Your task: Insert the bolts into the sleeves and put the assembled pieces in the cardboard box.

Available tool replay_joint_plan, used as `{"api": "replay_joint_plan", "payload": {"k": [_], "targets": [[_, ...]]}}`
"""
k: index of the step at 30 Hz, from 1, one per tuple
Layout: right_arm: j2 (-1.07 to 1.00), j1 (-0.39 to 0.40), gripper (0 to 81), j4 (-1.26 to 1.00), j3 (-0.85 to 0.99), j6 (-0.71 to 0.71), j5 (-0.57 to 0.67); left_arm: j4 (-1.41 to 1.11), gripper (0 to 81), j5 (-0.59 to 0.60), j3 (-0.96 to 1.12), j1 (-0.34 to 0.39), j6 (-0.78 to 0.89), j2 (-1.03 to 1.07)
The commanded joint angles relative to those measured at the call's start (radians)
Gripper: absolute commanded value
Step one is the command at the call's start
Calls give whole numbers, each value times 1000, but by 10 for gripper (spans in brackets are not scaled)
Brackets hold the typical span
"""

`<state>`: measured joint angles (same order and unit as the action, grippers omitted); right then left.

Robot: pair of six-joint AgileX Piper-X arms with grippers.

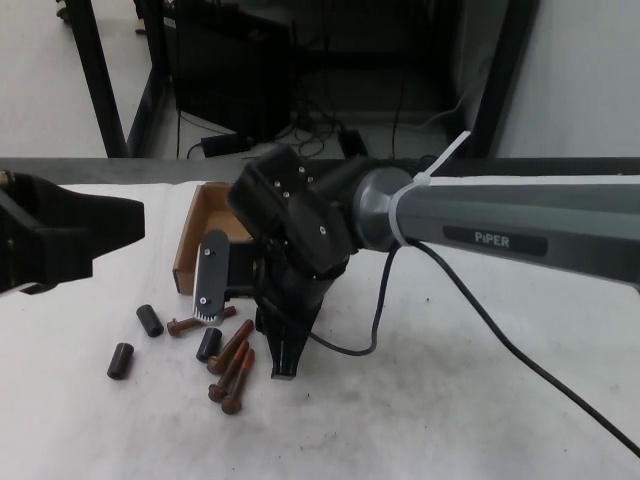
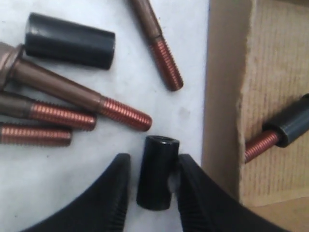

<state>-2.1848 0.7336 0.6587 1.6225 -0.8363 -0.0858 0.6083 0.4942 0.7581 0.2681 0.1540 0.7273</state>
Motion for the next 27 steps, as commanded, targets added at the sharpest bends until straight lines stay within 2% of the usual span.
{"api": "replay_joint_plan", "payload": {"k": [1,9,11,16,17,22,27], "targets": [[-7,-4,309,-3,5,-1,-3,0,188,1,2,-2,-4,-2],[-7,-7,302,6,5,-1,5,0,188,1,2,-2,-4,-2],[-7,-7,241,13,5,-1,11,0,188,1,2,-2,-4,-2],[-7,-7,22,14,5,-1,21,0,188,1,2,-2,-4,-2],[-7,-7,1,14,5,-1,16,0,188,1,2,-2,-4,-2],[-4,-7,0,36,25,-1,-89,0,188,1,2,-2,-4,-2],[81,1,0,86,57,60,-87,0,188,1,2,-2,-4,-2]]}}
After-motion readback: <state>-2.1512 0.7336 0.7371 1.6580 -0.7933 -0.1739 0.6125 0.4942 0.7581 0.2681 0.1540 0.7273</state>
